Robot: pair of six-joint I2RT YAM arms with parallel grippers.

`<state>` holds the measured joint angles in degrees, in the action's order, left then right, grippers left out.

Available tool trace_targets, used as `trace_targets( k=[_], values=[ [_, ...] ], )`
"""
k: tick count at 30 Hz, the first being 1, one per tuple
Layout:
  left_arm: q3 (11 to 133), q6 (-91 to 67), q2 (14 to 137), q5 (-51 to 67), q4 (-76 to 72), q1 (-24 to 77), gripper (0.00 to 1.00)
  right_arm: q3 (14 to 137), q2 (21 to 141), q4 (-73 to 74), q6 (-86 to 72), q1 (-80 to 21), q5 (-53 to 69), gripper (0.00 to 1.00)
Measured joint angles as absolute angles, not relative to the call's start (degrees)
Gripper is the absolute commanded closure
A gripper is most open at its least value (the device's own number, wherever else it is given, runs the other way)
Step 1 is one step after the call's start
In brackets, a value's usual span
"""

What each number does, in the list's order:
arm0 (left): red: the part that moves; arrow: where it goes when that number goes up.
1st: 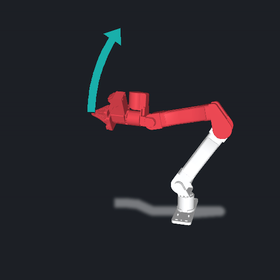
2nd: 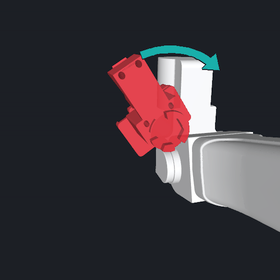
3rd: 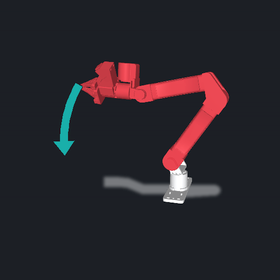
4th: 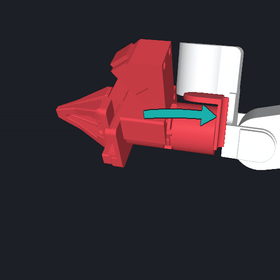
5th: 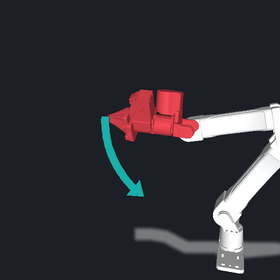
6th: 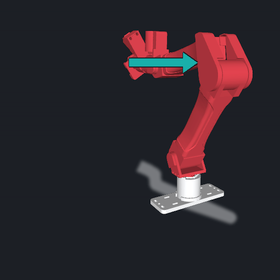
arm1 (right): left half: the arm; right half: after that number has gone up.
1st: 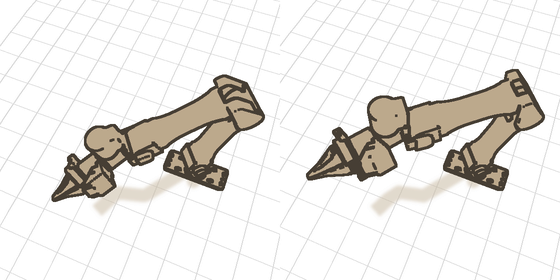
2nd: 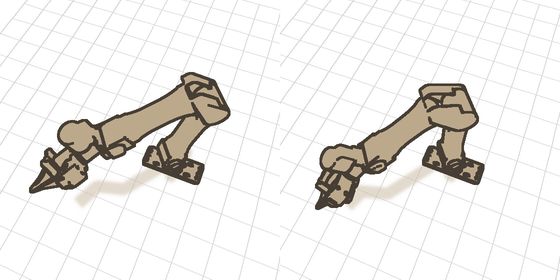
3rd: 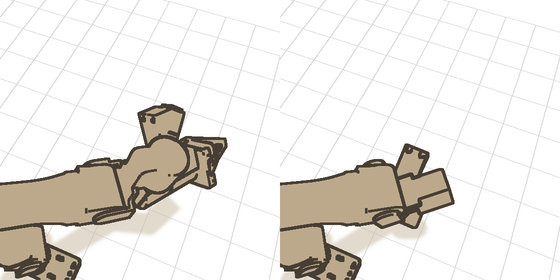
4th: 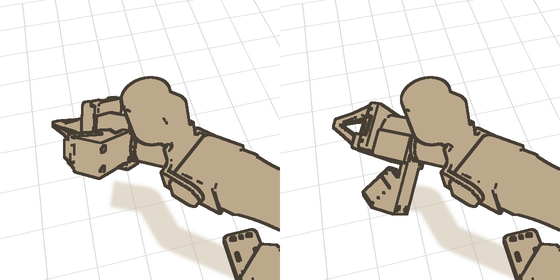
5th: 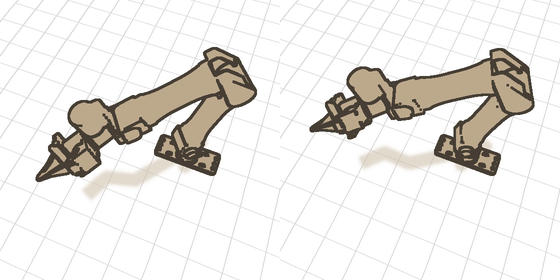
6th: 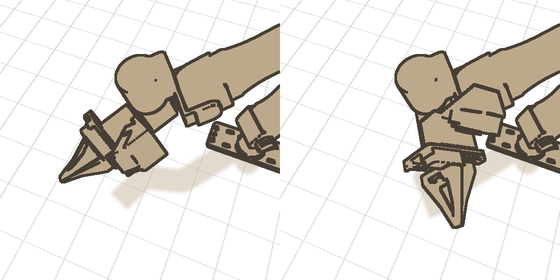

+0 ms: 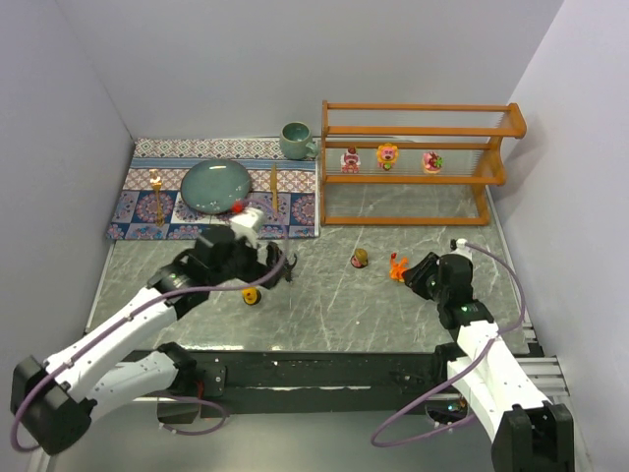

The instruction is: Place and organize the plastic toys onto the shelf

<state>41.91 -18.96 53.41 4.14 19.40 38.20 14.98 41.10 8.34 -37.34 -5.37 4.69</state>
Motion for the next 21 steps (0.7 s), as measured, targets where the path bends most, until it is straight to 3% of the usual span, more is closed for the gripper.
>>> trace_targets(
  k=[10, 11, 21],
  values=[
    [49.39, -17.30, 68.47, -14.63, 13.72, 60.27, 0.03, 15.73, 36.05, 12.01, -34.85, -5.37, 4.32, 0.09],
    [50.13, -16.34, 70.87, -16.25, 12.01, 62.17, 0.03, 16.01, 35.46, 12.62, -34.81, -5.37, 3.77, 0.00],
    [52.56, 1.28, 94.26, -23.42, -14.66, 70.35, 0.04, 21.69, 32.91, 18.55, -34.94, -5.37, -4.89, 0.00]
  ],
)
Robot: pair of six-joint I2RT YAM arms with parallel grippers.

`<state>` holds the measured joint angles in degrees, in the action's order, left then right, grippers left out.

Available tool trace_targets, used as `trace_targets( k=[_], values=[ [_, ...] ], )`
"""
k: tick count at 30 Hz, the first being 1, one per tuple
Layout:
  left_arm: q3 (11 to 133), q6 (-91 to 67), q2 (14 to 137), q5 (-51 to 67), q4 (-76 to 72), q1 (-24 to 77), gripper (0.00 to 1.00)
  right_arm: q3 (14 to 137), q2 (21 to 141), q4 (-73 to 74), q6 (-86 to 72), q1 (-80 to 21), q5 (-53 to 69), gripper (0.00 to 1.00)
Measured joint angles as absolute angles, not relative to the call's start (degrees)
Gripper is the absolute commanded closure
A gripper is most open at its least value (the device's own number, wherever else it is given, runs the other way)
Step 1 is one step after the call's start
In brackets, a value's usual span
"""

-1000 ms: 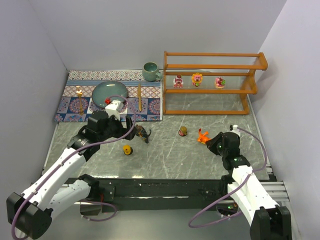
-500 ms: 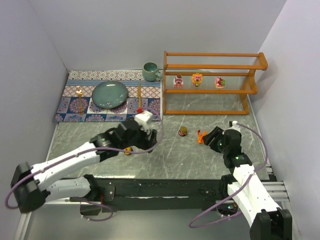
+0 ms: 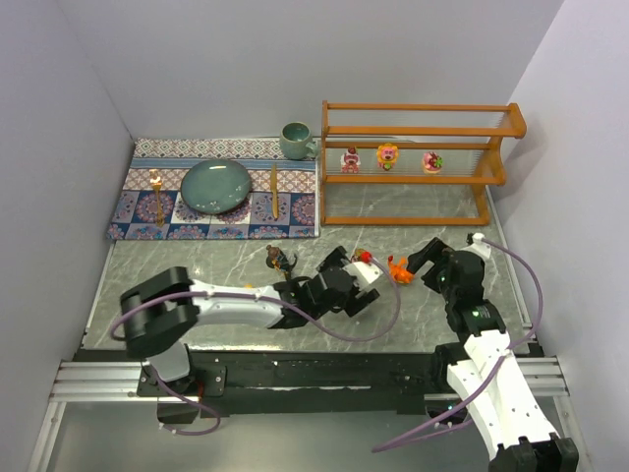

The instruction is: Place and organize the plastic toys onto the shelf

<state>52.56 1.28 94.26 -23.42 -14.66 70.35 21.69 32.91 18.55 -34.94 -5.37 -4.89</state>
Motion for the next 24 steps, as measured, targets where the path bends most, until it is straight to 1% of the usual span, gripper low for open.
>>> trace_targets(
  k=[1, 6, 8, 13, 15, 21, 24],
  values=[
    [52.73, 2.83, 95.64, -23.33, -16.99, 70.39, 0.06, 21.89, 32.99, 18.74, -35.00, -5.37, -5.50, 0.00],
    [55.68, 8.34, 102.72, -20.82, -27.05, 70.72, 0.09, 22.70, 34.28, 19.77, -35.14, -5.06, -8.43, 0.00],
    [57.34, 9.76, 105.86, -19.27, -30.06, 70.81, 0.12, 22.92, 35.16, 19.73, -35.09, -4.67, -8.69, 0.00],
    [60.82, 11.55, 111.92, -16.45, -33.26, 70.87, 0.19, 22.98, 38.39, 19.00, -35.07, -3.14, -8.14, 0.00],
    [62.06, 12.19, 113.91, -15.84, -33.63, 70.87, 0.20, 22.92, 39.59, 18.68, -35.05, -2.39, -7.60, 0.00],
    [65.73, 13.37, 119.22, -14.83, -35.20, 70.85, 0.30, 22.37, 40.88, 16.05, -35.03, 0.34, -4.54, 0.00],
    [68.14, 13.85, 121.93, -14.87, -35.42, 70.70, 0.38, 21.39, 41.12, 15.22, -35.03, 1.72, -3.22, 0.00]
  ],
)
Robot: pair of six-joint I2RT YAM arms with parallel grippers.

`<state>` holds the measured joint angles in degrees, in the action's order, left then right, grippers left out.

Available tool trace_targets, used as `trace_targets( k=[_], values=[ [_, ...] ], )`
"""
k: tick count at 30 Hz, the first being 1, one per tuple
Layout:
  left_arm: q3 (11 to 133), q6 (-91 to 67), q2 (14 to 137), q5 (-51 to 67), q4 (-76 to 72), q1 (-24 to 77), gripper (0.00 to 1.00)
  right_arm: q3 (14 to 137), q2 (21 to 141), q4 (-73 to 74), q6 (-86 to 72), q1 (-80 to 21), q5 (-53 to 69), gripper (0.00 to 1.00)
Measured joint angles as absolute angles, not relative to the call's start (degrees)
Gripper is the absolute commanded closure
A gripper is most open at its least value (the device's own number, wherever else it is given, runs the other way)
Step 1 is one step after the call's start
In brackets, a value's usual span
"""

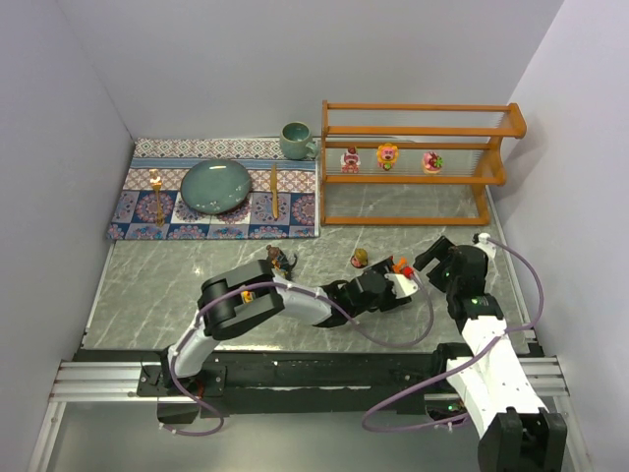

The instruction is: Place and organize the plastic toys onto the shelf

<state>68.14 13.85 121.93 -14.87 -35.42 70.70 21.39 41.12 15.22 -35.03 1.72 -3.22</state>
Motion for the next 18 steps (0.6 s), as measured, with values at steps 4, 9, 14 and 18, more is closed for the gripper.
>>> trace_targets(
  k=[4, 9, 14, 18],
  values=[
    [69.65, 13.87, 124.14, -14.85, -35.73, 70.02, 0.51, 20.71, 41.10, 14.92, -34.96, 2.46, -1.83, 0.00],
    [69.91, 13.32, 124.73, -14.81, -35.59, 69.01, 0.71, 20.49, 40.95, 14.28, -34.81, 2.90, -0.75, 0.00],
    [69.65, 11.73, 124.68, -14.70, -36.49, 68.07, 0.88, 20.12, 40.16, 13.72, -34.59, 3.03, 0.25, 0.00],
    [68.05, 9.87, 124.16, -14.13, -37.91, 67.79, 0.99, 20.01, 39.68, 13.17, -34.39, 3.05, 1.78, 0.00]
  ],
)
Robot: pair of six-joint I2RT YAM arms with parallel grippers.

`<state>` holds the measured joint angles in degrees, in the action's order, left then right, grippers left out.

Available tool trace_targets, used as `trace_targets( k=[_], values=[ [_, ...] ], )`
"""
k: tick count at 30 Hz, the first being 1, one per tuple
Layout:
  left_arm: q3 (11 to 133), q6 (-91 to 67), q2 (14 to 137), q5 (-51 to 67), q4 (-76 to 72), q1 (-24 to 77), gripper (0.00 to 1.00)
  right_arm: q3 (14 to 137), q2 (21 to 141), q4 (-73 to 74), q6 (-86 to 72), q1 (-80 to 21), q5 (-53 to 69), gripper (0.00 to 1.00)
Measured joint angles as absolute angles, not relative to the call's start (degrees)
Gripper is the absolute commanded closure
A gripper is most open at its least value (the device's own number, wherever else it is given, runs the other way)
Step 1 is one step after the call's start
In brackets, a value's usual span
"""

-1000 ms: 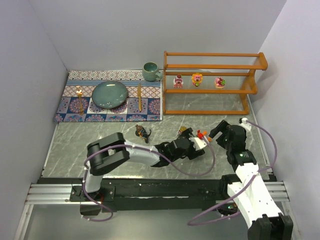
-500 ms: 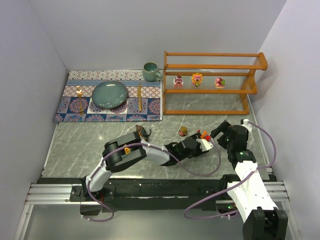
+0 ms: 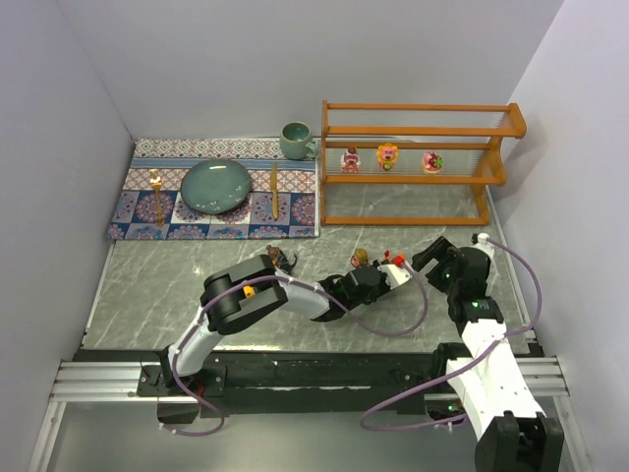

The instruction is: Place and organize the plastic toys onto the shelf

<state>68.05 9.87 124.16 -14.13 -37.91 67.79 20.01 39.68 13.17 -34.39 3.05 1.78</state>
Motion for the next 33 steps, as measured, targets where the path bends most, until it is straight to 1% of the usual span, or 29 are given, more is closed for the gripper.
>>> trace_targets(
  k=[5, 9, 16, 25, 28, 33],
  values=[
    [65.12, 6.50, 121.64, -13.21, -38.85, 67.70, 0.99, 19.00, 38.37, 12.86, -33.52, 3.05, 4.16, 0.02],
    [62.30, 1.21, 117.86, -11.35, -39.86, 66.89, 0.99, 18.28, 36.97, 12.47, -32.64, 3.05, 6.83, 0.08],
    [57.34, -10.39, 110.87, -7.86, -42.22, 63.24, 0.99, 15.94, 33.04, 9.17, -30.55, 3.05, 14.66, 0.08],
    [51.64, -21.34, 109.01, -4.84, -46.44, 61.82, 0.99, 11.68, 31.77, 1.91, -33.28, 3.05, 26.72, 0.08],
    [50.57, -23.88, 108.79, -3.88, -47.22, 61.54, 0.99, 10.20, 31.27, -0.27, -34.57, 3.05, 29.04, 0.09],
    [49.47, -27.81, 107.77, -2.33, -49.21, 60.69, 0.99, 10.02, 32.18, -3.62, -35.07, 3.05, 32.08, 0.16]
  ],
)
